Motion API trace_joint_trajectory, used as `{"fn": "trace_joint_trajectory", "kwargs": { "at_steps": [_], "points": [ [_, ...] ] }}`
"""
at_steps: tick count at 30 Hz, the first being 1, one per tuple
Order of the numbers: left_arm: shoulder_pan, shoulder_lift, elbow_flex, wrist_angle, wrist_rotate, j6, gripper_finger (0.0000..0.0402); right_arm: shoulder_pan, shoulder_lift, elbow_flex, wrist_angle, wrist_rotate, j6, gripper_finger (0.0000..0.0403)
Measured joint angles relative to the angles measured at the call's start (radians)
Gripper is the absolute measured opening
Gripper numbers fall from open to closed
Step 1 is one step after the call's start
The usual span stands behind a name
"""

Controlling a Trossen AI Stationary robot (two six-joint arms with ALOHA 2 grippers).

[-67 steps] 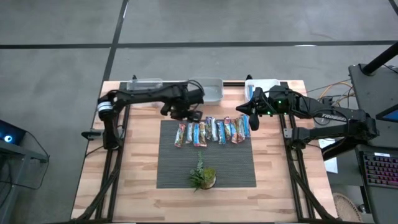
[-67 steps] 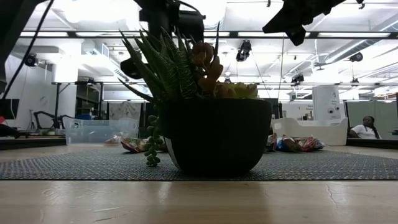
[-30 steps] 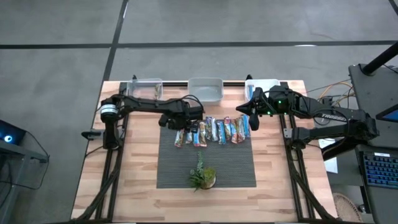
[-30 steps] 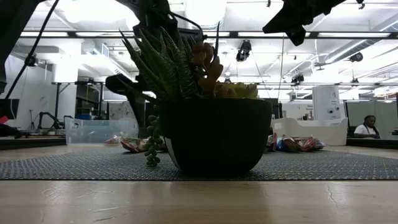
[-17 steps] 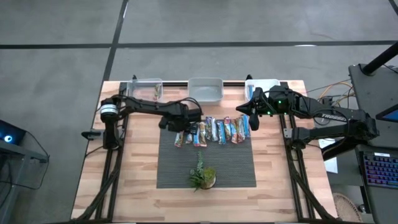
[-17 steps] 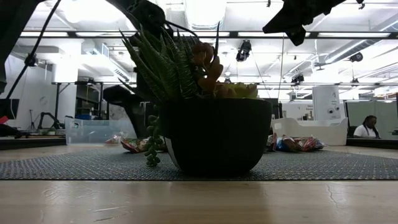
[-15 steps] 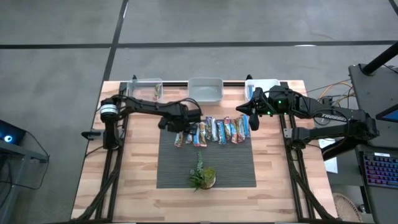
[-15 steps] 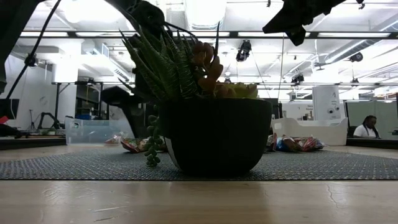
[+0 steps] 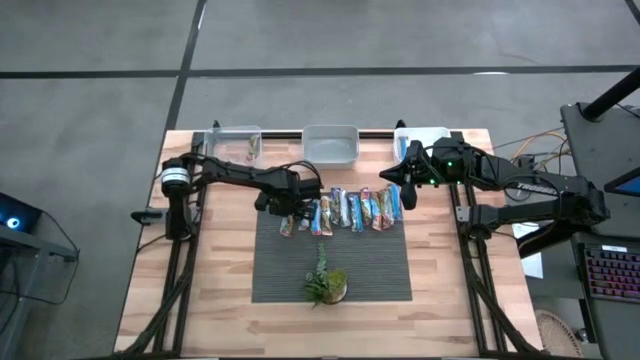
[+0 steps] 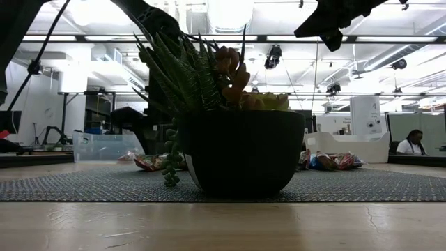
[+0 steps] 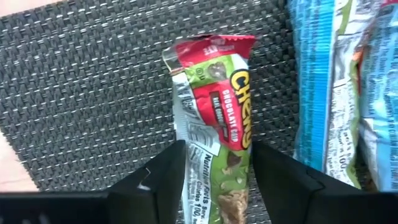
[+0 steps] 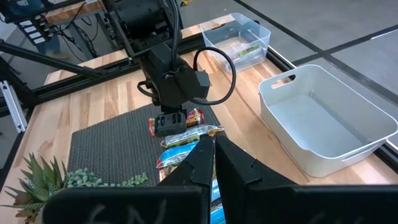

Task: Pick and place Granola Bars by type
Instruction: Put the red granola bar into the transparent bin

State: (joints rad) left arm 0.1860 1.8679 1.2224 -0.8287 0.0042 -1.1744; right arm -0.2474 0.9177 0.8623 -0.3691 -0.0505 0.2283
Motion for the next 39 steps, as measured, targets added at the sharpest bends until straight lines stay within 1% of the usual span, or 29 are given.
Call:
{"fn": "trace_joint_trajectory", "kwargs": {
  "at_steps": [13, 18, 31, 34, 39],
  "points": [
    [0.000, 0.000, 0.000, 0.002, 0.001, 0.010, 0.0164, 0.000, 0.000, 0.000, 0.000, 0.000, -0.003, 0.0008],
    [0.000, 0.000, 0.000, 0.003, 0.001, 0.011, 0.0144, 0.000, 0.000, 0.000, 0.000, 0.001, -0.002, 0.0008],
    [0.000, 0.000, 0.000, 0.009, 0.013, 0.029, 0.0067, 0.000, 0.000, 0.000, 0.000, 0.001, -0.001, 0.0008],
    [0.000, 0.000, 0.000, 0.009, 0.013, 0.029, 0.0059, 0.000, 0.000, 0.000, 0.000, 0.001, -0.003, 0.0008],
    [0.000, 0.000, 0.000, 0.010, 0.013, 0.030, 0.0058, 0.000, 0.000, 0.000, 0.000, 0.001, -0.002, 0.0008]
  ]
}}
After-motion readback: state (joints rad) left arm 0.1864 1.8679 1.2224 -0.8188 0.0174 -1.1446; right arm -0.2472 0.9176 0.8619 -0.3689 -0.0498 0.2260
